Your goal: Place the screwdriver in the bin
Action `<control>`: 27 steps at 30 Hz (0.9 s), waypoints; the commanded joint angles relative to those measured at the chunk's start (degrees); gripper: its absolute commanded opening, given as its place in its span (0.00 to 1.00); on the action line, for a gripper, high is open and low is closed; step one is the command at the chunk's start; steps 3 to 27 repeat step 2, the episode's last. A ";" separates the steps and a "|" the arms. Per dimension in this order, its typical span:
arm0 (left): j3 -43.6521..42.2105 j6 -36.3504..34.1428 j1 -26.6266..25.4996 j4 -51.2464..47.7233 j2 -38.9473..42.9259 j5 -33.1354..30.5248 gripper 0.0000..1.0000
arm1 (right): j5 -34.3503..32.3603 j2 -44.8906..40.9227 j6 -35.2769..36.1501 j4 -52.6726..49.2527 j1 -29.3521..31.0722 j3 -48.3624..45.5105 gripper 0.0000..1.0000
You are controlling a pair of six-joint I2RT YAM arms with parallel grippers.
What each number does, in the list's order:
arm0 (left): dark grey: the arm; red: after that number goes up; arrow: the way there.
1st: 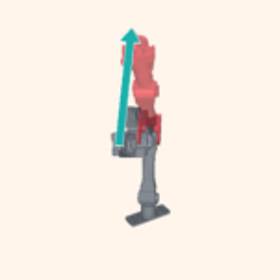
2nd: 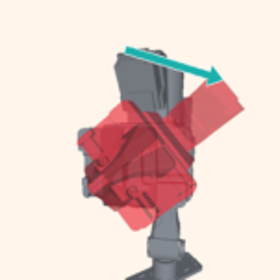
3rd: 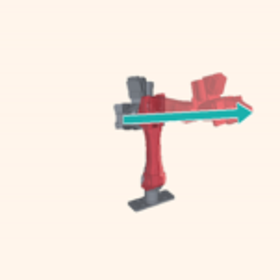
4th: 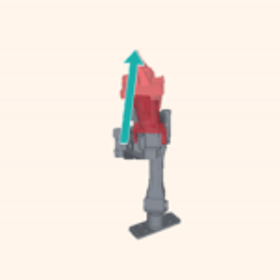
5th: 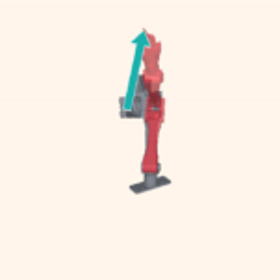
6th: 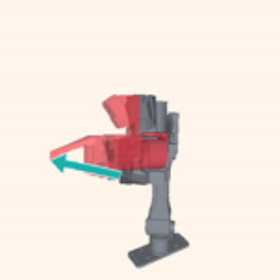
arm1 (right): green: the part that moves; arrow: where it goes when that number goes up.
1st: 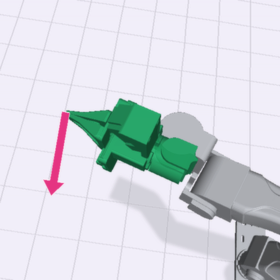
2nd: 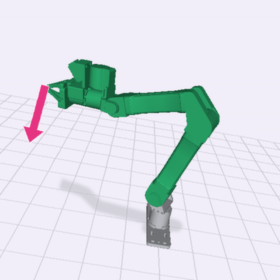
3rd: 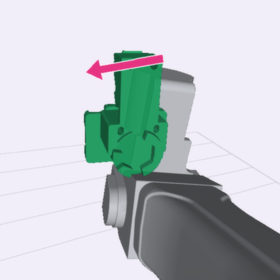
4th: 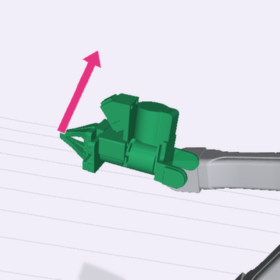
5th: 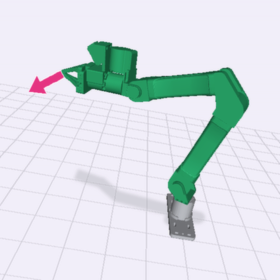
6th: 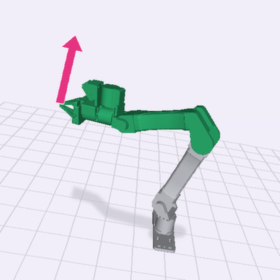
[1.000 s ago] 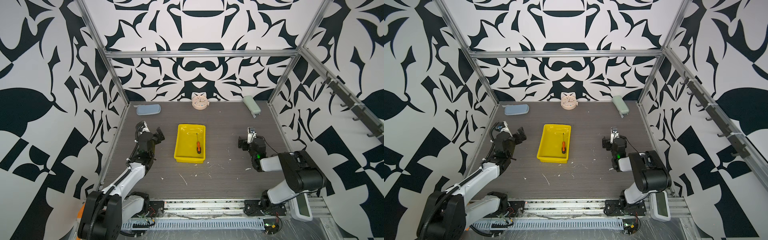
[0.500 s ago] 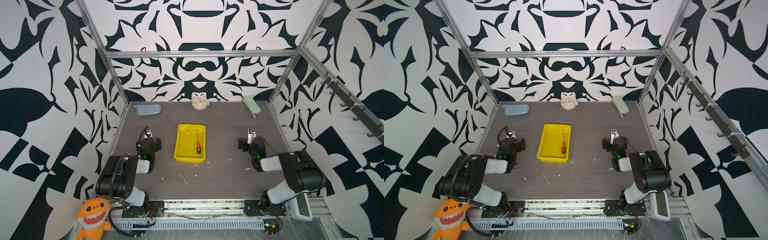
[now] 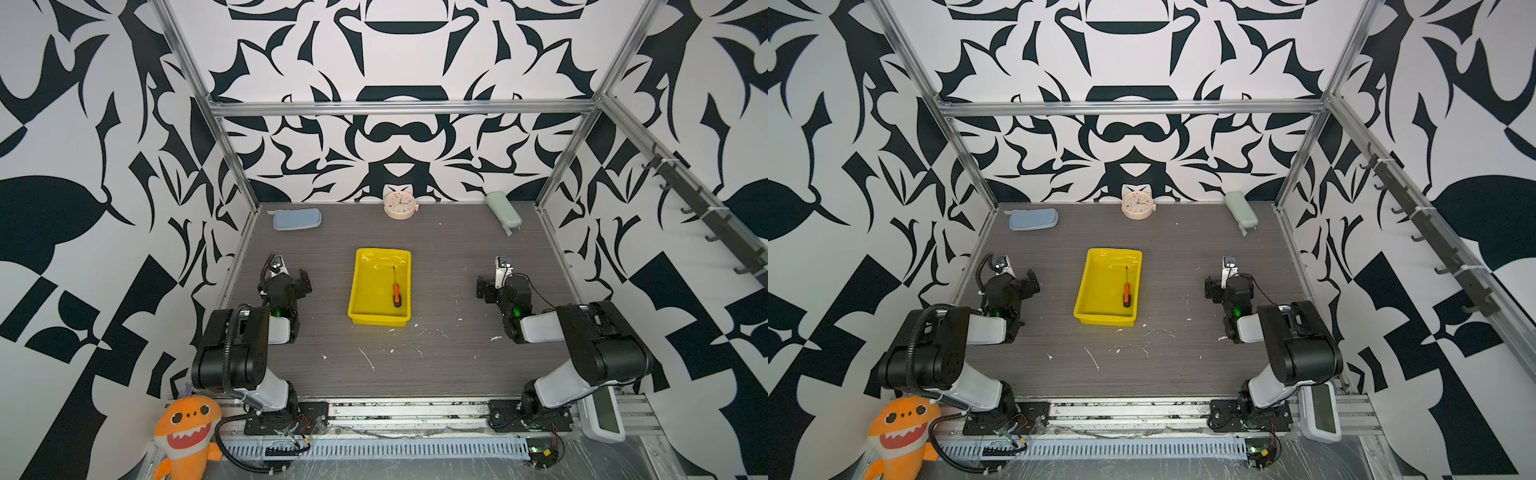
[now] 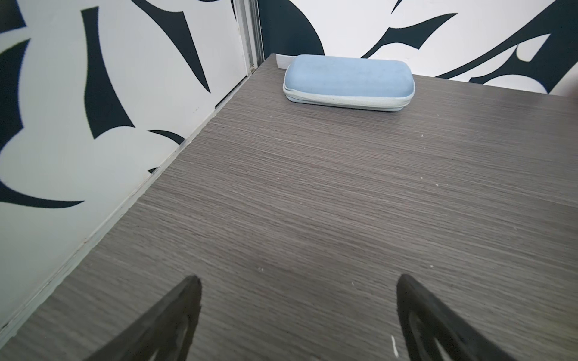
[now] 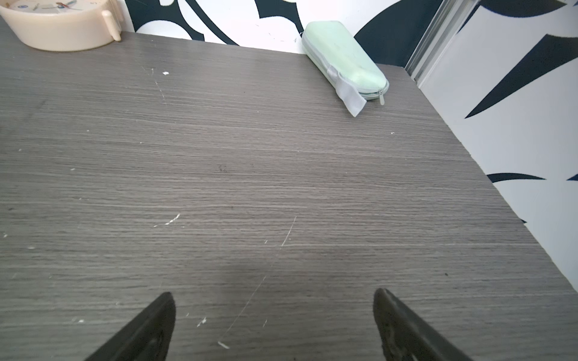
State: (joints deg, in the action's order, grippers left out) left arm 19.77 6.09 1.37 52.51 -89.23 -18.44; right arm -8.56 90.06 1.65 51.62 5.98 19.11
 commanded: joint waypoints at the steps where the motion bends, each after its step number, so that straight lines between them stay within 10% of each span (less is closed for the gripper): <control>1: 1.19 0.59 0.03 0.85 0.13 0.83 1.00 | -0.30 -0.97 -0.65 1.69 -0.11 0.75 1.00; 27: 1.17 0.51 0.04 0.83 0.14 0.86 1.00 | -0.28 -1.02 -0.52 1.21 -0.16 0.88 1.00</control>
